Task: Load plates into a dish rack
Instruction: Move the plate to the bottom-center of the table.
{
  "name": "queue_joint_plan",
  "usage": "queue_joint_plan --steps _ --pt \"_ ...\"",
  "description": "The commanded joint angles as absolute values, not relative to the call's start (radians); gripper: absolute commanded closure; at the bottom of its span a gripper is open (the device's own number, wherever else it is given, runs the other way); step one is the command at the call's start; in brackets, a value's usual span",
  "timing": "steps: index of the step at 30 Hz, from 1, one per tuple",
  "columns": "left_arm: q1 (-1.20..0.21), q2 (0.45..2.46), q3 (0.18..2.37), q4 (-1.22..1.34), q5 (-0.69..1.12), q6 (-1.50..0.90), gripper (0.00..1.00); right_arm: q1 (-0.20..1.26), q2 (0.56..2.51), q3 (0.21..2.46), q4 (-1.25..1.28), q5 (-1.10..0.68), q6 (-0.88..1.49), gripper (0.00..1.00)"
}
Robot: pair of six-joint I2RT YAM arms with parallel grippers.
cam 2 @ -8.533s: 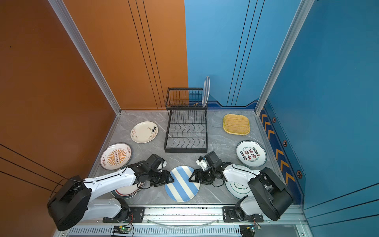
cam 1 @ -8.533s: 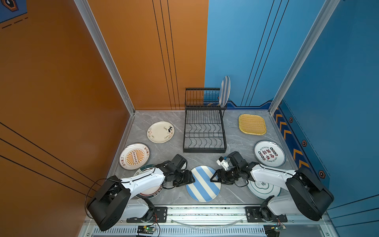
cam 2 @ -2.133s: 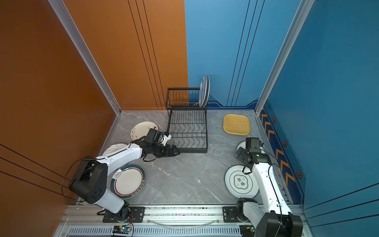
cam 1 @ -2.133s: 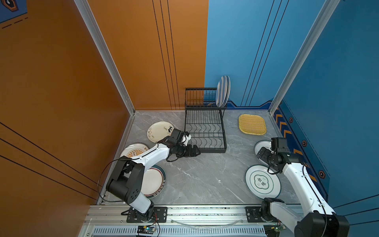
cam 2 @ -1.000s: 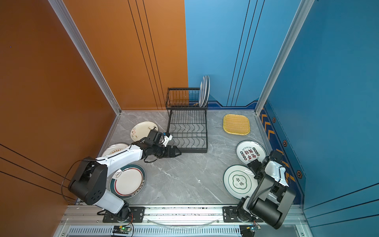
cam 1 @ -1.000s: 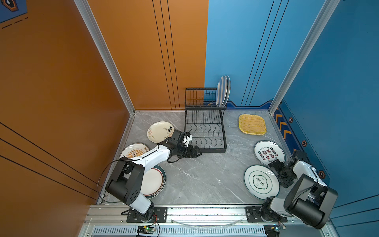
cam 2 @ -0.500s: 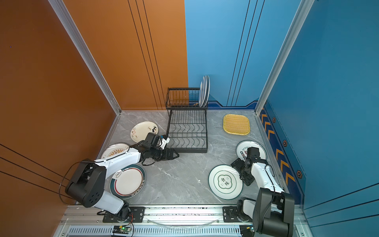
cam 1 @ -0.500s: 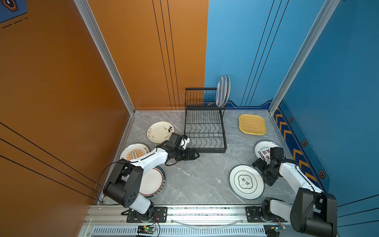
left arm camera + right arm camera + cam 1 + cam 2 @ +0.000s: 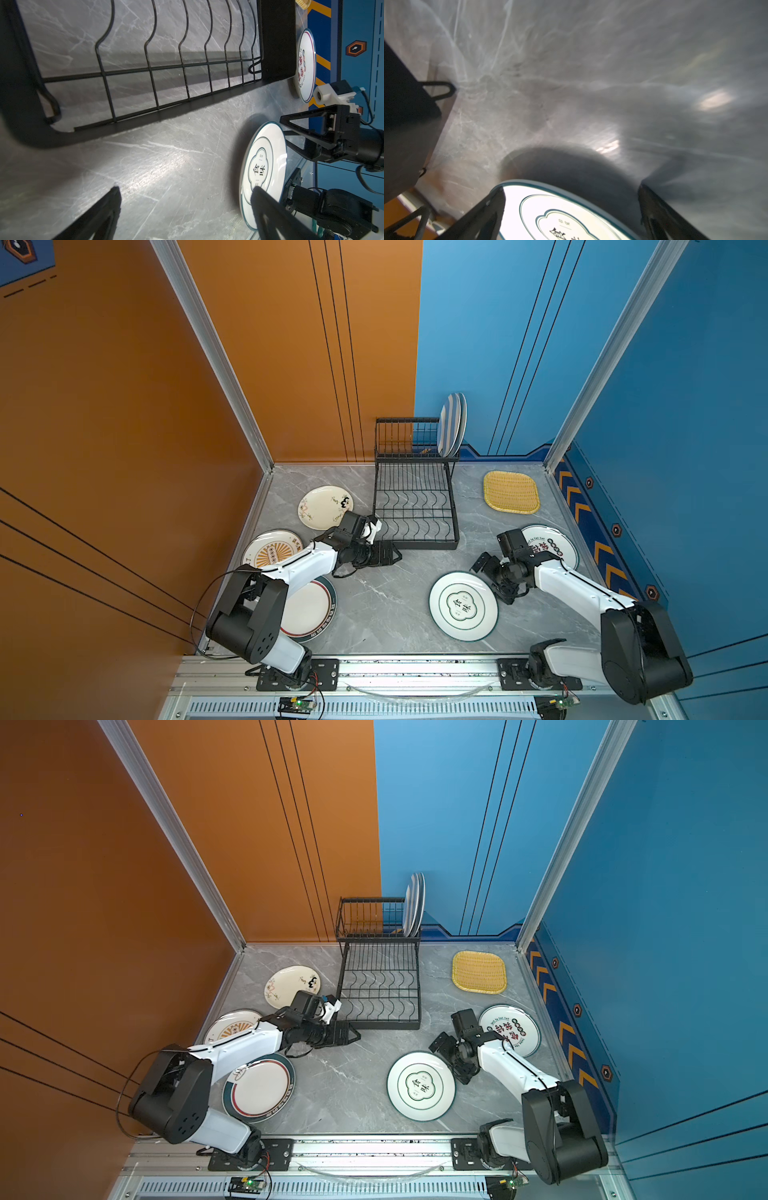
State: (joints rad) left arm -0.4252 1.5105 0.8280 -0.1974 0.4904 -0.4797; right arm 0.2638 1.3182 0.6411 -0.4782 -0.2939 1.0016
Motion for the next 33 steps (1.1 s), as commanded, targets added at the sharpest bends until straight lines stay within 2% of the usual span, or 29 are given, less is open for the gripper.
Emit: queue_joint_plan --steps 1,5,8,12,17,25,33 --pt "-0.417 1.481 0.804 -0.197 0.519 -0.488 0.02 0.321 1.397 0.671 -0.428 -0.392 1.014 0.0" --pt "-0.42 1.467 0.792 -0.197 0.52 -0.494 0.02 0.351 1.461 0.728 -0.432 -0.458 0.961 0.0" --pt "-0.423 1.455 0.781 -0.198 0.514 -0.501 0.02 0.341 1.463 0.756 -0.524 -0.442 0.857 0.0" --pt "-0.431 1.438 0.77 -0.197 0.508 -0.51 0.02 0.273 1.379 0.723 -0.652 -0.428 0.711 0.0" --pt "-0.442 1.418 0.761 -0.197 0.493 -0.516 0.02 0.254 1.262 0.626 -0.685 -0.503 0.678 0.0" --pt "-0.449 1.414 0.76 -0.198 0.498 -0.526 0.02 0.371 1.232 0.541 -0.501 -0.587 0.778 0.0" --pt "-0.454 1.403 0.756 -0.239 0.501 -0.518 0.02 0.446 1.403 0.61 -0.314 -0.689 0.789 0.01"
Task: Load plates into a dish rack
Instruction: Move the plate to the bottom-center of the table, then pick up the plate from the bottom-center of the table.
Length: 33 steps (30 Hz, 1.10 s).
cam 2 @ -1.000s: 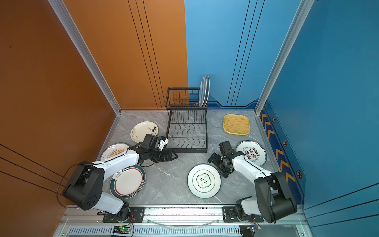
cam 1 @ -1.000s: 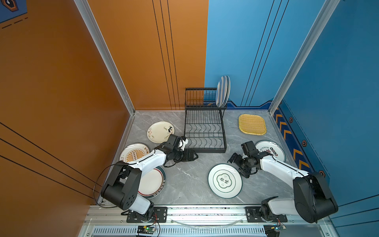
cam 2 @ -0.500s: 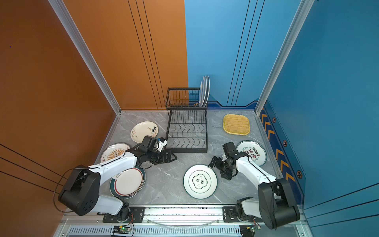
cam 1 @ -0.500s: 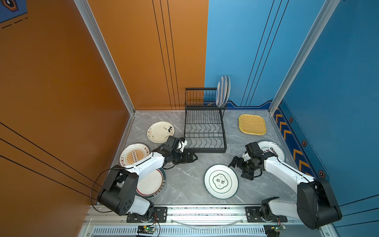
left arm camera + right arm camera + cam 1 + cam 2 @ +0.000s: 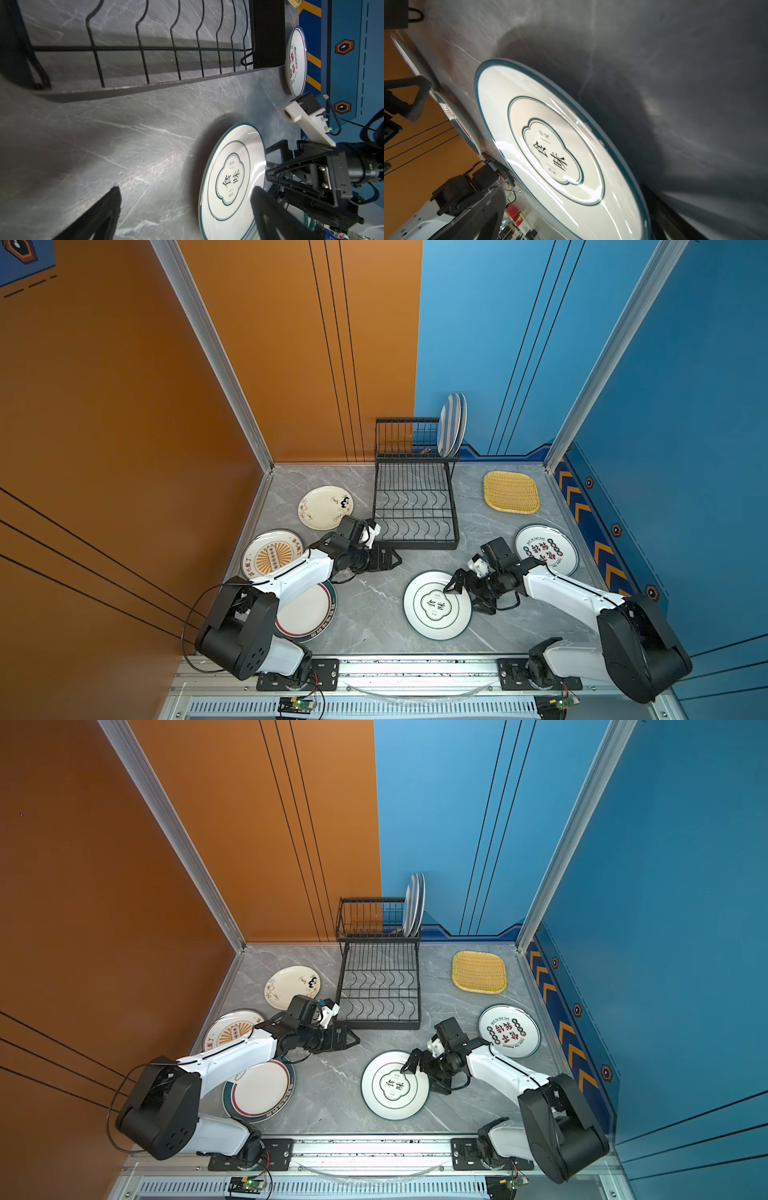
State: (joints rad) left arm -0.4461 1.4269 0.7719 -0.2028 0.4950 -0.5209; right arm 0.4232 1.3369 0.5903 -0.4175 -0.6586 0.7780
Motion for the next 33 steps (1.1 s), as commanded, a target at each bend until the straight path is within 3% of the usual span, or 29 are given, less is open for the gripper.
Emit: queue_joint_plan --steps 1,11,19,33 --pt "-0.455 1.397 0.755 -0.245 0.501 -0.519 0.02 0.457 1.432 0.629 -0.295 -0.702 0.788 0.01" --pt "-0.474 1.363 0.721 -0.342 0.496 -0.526 0.02 0.493 1.597 0.803 -0.347 -0.718 0.655 0.05" --pt "-0.508 1.324 0.671 -0.342 0.474 -0.575 0.0 0.453 1.52 0.744 -0.456 -0.728 0.526 0.2" --pt "-0.517 1.31 0.664 -0.342 0.458 -0.586 0.0 0.501 1.594 0.661 -0.265 -0.752 0.559 0.56"
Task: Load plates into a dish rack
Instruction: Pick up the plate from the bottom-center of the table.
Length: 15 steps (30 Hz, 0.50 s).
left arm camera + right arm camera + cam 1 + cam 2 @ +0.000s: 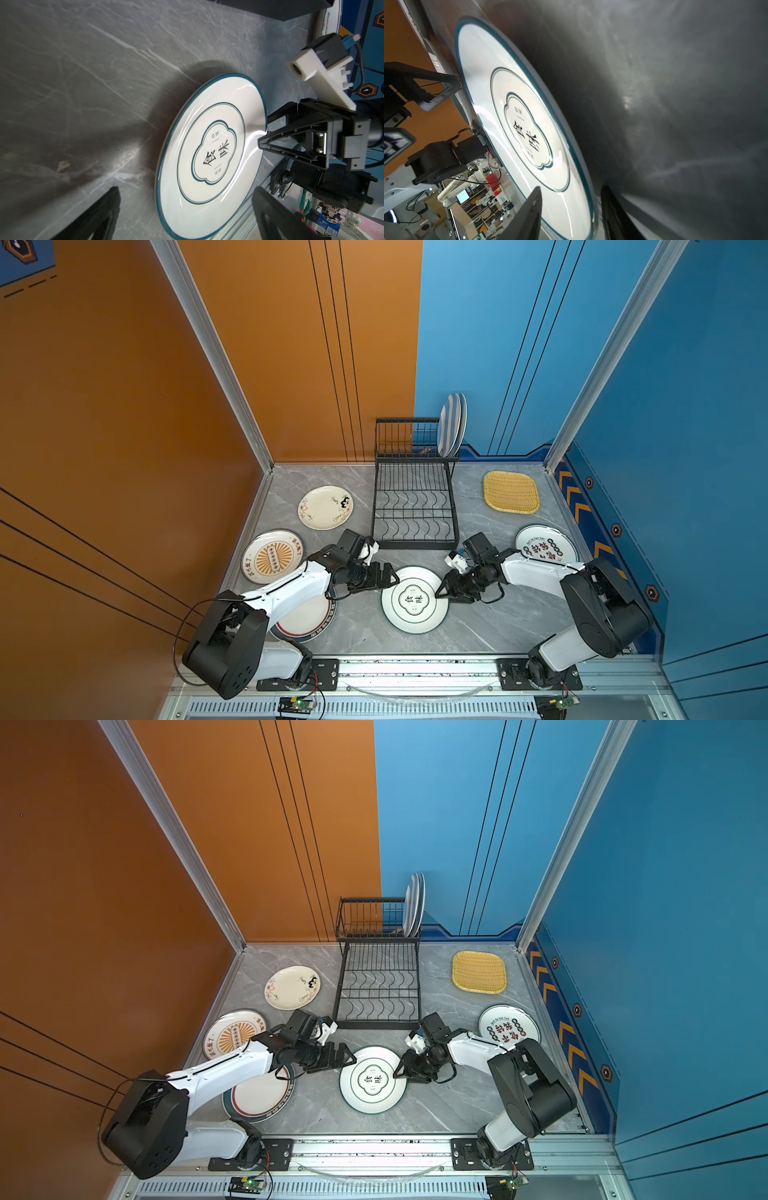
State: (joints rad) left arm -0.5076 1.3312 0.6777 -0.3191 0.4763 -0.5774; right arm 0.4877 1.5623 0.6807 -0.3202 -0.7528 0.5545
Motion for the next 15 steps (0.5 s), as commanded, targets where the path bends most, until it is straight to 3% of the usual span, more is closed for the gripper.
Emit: queue_joint_plan --steps 1,7,11,15 --pt "-0.517 1.307 0.663 -0.342 0.457 -0.586 0.0 0.503 1.601 0.66 -0.261 -0.75 0.558 0.58" --pt "-0.516 1.292 0.657 -0.342 0.454 -0.594 0.0 0.503 1.634 0.658 -0.227 -0.757 0.55 0.78" --pt "-0.511 1.277 0.655 -0.342 0.454 -0.599 0.0 0.503 1.65 0.658 -0.21 -0.771 0.548 0.98" --pt "-0.492 1.262 0.664 -0.351 0.458 -0.595 0.01 0.497 1.646 0.664 -0.209 -0.788 0.541 1.0"
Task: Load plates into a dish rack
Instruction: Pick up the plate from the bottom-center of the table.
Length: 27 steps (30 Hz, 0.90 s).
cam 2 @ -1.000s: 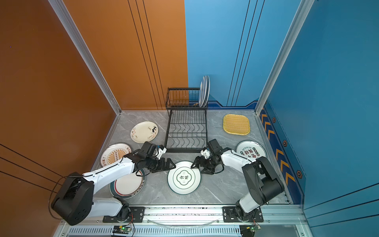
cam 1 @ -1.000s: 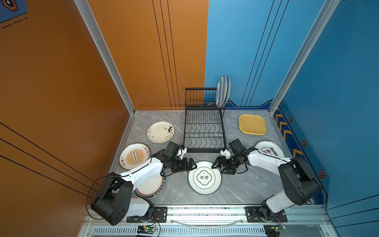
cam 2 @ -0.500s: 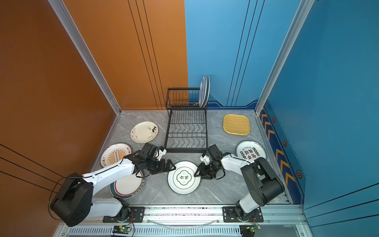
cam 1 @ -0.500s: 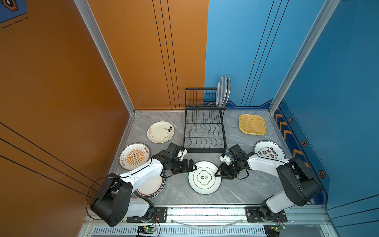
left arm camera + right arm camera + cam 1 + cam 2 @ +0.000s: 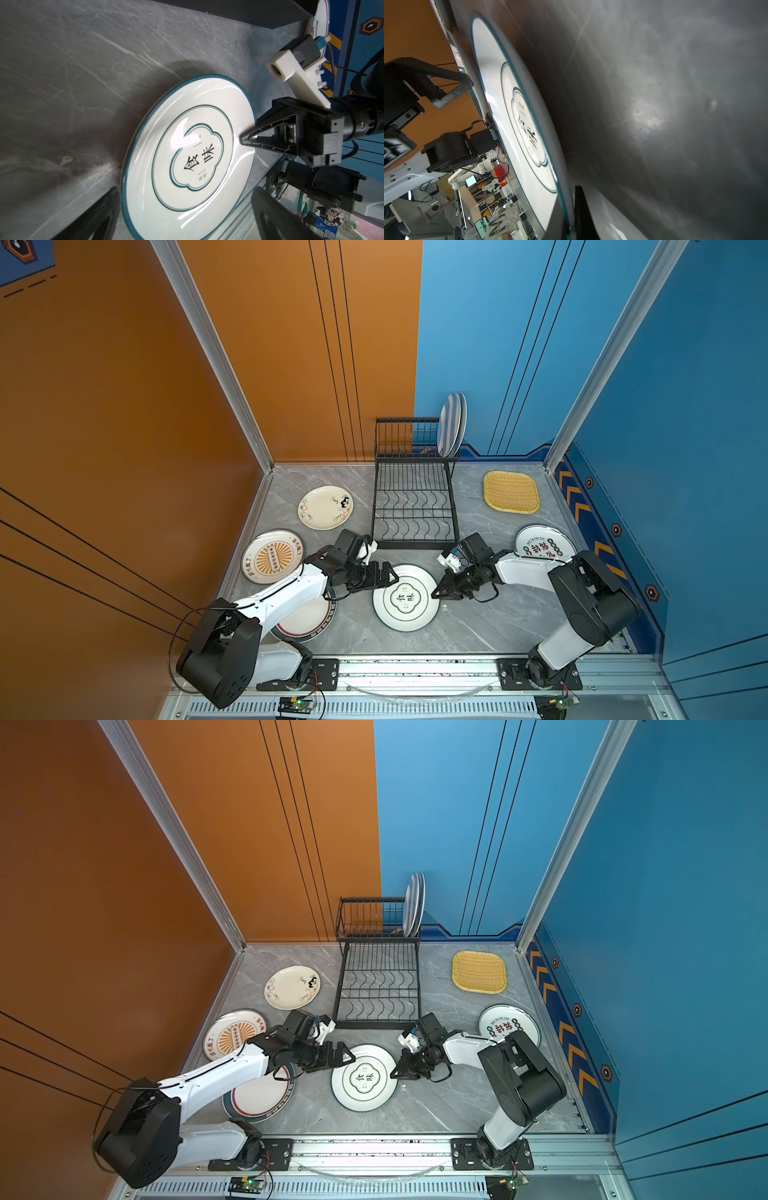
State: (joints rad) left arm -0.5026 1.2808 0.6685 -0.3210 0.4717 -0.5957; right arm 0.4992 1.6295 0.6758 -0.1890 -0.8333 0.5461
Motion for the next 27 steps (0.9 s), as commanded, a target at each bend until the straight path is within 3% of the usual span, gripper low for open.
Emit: queue_joint_plan --steps 1,15,23,27 --pt "-0.484 1.259 0.668 -0.355 0.46 -0.591 0.02 0.492 1.641 0.666 -0.209 -0.794 0.541 1.0" --pt "-0.383 1.291 0.762 -0.302 0.59 -0.565 0.0 0.374 1.472 0.785 -0.357 -0.904 0.507 1.0" --pt "-0.347 1.368 0.803 -0.107 0.7 -0.642 0.13 0.316 1.454 0.904 -0.377 -0.935 0.522 1.0" --pt "-0.341 1.418 0.839 -0.013 0.74 -0.679 0.26 0.307 1.494 0.971 -0.38 -0.951 0.517 1.0"
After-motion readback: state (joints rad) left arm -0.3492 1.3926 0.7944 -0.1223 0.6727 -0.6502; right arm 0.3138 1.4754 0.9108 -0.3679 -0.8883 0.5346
